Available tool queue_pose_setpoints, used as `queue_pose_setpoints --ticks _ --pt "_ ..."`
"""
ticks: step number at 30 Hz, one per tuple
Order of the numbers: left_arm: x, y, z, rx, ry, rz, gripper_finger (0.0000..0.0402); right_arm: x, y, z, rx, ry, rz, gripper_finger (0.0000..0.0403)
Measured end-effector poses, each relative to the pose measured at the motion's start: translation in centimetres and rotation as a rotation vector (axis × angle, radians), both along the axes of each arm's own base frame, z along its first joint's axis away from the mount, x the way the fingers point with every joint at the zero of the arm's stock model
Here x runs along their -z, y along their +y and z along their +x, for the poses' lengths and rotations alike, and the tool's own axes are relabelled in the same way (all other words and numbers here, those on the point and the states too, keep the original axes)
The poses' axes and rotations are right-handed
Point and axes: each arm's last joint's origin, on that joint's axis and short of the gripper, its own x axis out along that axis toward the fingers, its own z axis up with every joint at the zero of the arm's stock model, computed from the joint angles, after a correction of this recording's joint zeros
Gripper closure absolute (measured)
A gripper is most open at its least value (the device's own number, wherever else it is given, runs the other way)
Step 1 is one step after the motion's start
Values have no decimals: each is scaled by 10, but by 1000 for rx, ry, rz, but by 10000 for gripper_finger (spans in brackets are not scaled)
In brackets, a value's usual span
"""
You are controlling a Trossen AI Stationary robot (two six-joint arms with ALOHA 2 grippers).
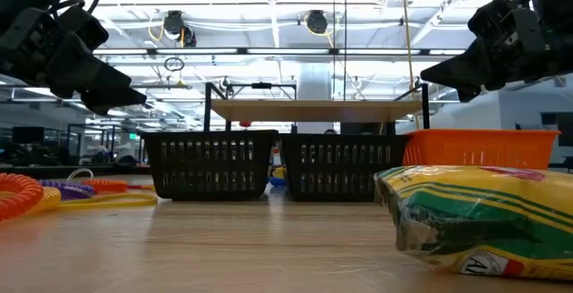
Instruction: Pick & Place Office Desk Supplies
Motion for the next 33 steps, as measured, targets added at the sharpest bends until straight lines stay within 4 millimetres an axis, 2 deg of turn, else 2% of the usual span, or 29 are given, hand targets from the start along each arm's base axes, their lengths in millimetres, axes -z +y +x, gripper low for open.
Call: queue_pose_setpoints --ticks 5,10,16,17,21,23,28,33 --pt "1 0 0 0 6 35 149 0 0 0 0 0 0 403" --pt "1 3 0 -12 32 399 149 0 0 0 0 0 0 403" --pt "-4 4 1 -8 -1 555 149 -1 0 0 1 -12 0 403" --pt "-7 3 1 -1 -42 517 149 -3 0 0 0 -26 0 403" --pt "-23 -2 2 76 -247 109 149 -10 0 0 0 -101 5 403" --pt "-31 -3 2 86 -323 -25 149 -15 0 0 -1 -155 5 403" --pt "-50 0 -2 25 -524 46 149 -24 0 -1 7 -254 35 403" --pt "-61 0 -6 26 -642 18 149 -27 0 -2 0 -286 27 403"
